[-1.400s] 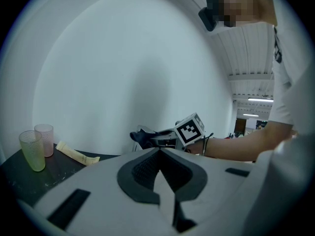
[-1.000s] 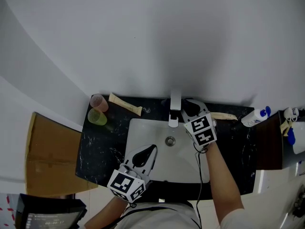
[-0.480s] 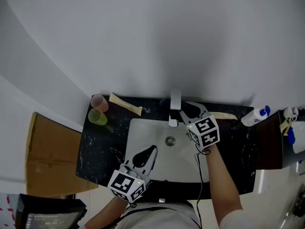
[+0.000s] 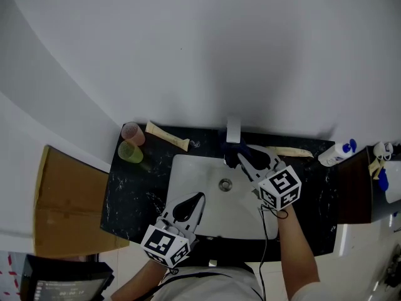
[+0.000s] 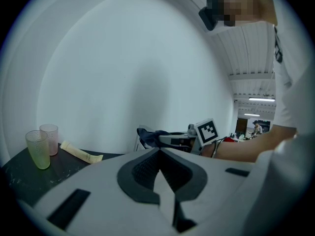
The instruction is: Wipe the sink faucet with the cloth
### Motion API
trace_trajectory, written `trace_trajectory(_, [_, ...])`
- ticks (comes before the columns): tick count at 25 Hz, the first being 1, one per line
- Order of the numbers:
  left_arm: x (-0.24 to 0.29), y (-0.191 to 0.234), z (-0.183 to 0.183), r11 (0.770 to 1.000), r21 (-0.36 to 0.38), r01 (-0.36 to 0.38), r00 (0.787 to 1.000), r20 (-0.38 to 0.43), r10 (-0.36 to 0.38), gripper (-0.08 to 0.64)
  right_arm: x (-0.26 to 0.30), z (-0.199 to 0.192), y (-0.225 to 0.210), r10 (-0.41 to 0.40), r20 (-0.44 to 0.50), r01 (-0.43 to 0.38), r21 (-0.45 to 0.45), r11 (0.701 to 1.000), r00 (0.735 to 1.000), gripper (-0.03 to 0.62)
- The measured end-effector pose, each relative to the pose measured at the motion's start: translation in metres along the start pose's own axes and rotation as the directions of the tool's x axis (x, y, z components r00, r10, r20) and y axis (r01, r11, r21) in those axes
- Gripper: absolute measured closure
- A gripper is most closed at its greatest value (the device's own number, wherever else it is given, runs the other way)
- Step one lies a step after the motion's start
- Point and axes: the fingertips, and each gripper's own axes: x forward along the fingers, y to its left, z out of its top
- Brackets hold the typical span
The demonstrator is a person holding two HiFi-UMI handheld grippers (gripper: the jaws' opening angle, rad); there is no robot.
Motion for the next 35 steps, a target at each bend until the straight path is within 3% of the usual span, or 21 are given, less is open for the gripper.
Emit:
trace_trajectory(9, [-0.003, 0.004, 0.0, 1.0, -0.002, -0.012, 1.0, 0.0, 0.012, 0.56, 0.026, 0.003, -0.058, -0.149, -0.042, 0.147, -0.048, 0.988, 0.988, 0.509])
trace_trajectory(13, [-0.003, 0.002, 0.0, 1.0, -0.003, -0.013, 1.0, -0.002, 0.013, 0.56, 0.024, 0.002, -0.048, -0.089, -0.04, 0.088, -0.036, 0.995, 0.995, 0.511])
trace_trajectory(20, [0.002, 0.0, 0.0, 1.0, 0.0, -0.002, 1.0, 0.003, 0.002, 0.56, -0.009, 0.005, 0.021, 0.087, -0.011, -0.087, -0.047, 0.995, 0.996, 0.517])
trace_trajectory(23, [0.003, 0.0, 0.001, 1.0, 0.0, -0.005, 1.0, 0.004, 0.005, 0.56, -0.004, 0.0, 0.011, 0.039, -0.036, -0.042, -0.072, 0.997, 0.999, 0.517])
trace_trajectory(30, [-0.004, 0.003, 0.0, 1.0, -0.005, -0.026, 1.0, -0.012, 0.026, 0.56, 0.028, 0.002, -0.062, -0.139, -0.051, 0.136, -0.07, 0.988, 0.989, 0.515])
trace_trajectory(32, [-0.005, 0.003, 0.002, 0.999, -0.006, -0.033, 0.999, -0.019, 0.033, 0.56, 0.033, 0.004, -0.065, -0.14, -0.054, 0.136, -0.071, 0.988, 0.989, 0.515])
trace_trajectory(35, [-0.003, 0.001, 0.004, 1.0, -0.004, -0.03, 0.999, -0.013, 0.03, 0.56, 0.021, 0.003, -0.045, -0.059, -0.03, 0.058, -0.033, 0.998, 0.998, 0.515])
